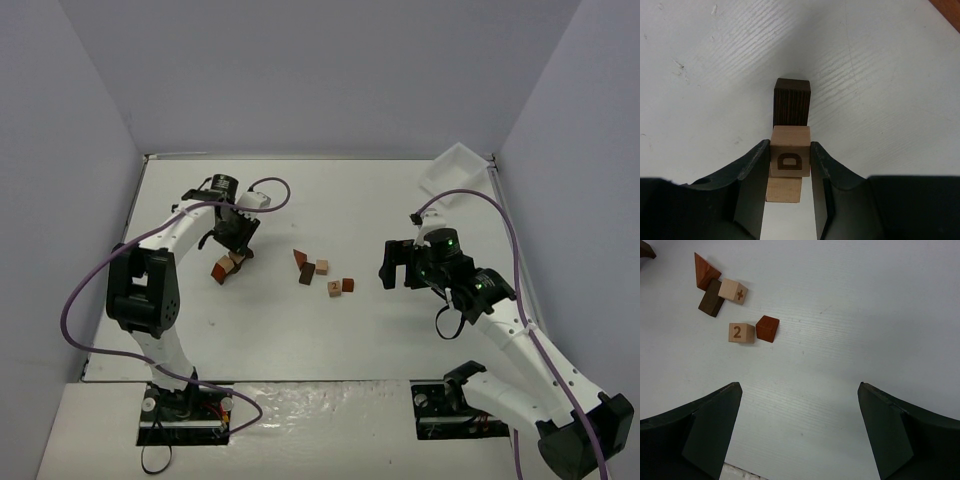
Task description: Build the wood block tower
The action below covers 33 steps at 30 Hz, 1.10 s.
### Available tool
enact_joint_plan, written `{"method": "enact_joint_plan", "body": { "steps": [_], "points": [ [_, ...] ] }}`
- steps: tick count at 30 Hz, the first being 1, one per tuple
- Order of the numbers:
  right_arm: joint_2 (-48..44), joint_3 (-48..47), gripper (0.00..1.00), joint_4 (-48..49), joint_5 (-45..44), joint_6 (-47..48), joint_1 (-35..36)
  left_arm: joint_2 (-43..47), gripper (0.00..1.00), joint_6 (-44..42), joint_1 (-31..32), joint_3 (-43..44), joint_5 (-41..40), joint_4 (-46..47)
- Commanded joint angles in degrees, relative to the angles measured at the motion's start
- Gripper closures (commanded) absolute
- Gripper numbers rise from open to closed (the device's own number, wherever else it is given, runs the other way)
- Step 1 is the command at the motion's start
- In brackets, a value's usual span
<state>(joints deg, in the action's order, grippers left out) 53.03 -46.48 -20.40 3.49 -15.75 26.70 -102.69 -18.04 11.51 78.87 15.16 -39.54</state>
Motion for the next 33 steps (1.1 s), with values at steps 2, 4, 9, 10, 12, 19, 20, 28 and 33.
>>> {"method": "enact_joint_plan", "body": {
  "steps": [2,4,9,10,12,19,20,28,33],
  "points": [
    [0.40,-1.60,0.01,2.12,0.73,0.85,0.02,0.60,1.00,-1.69,-0.39,0.49,0.40,1.22],
    [0.34,-1.60,0.01,2.12,0.73,0.89,0.02,0.63,1.00,-1.87,-0.43,0.40,0.26,1.22],
    [0.47,-1.51,0.01,2.14,0.73,0.88,0.00,0.63,1.00,-2.19,-0.43,0.10,-0.04,1.22],
    [0.42,-1.51,0.01,2.20,0.73,0.82,-0.05,0.57,1.00,-2.25,-0.43,-0.01,-0.04,1.22],
    [0.39,-1.50,0.01,2.12,0.73,0.81,0.02,0.55,1.00,-2.45,-0.36,-0.05,-0.04,1.30],
    [0.30,-1.42,0.01,2.12,0.73,0.82,0.02,0.66,0.99,-3.24,-0.52,-0.39,0.22,1.33],
    [0.23,-1.42,0.01,2.12,0.73,0.88,0.01,0.72,0.99,-3.33,-0.52,-0.39,0.22,1.39],
    [0.32,-1.25,0.01,2.12,0.91,0.81,0.02,1.23,0.99,-4.11,-0.84,-0.71,0.31,1.66],
    [0.32,-1.25,0.01,2.12,1.00,0.81,0.02,1.79,0.99,-4.63,-0.95,-1.28,0.50,2.09]
  ]
}}
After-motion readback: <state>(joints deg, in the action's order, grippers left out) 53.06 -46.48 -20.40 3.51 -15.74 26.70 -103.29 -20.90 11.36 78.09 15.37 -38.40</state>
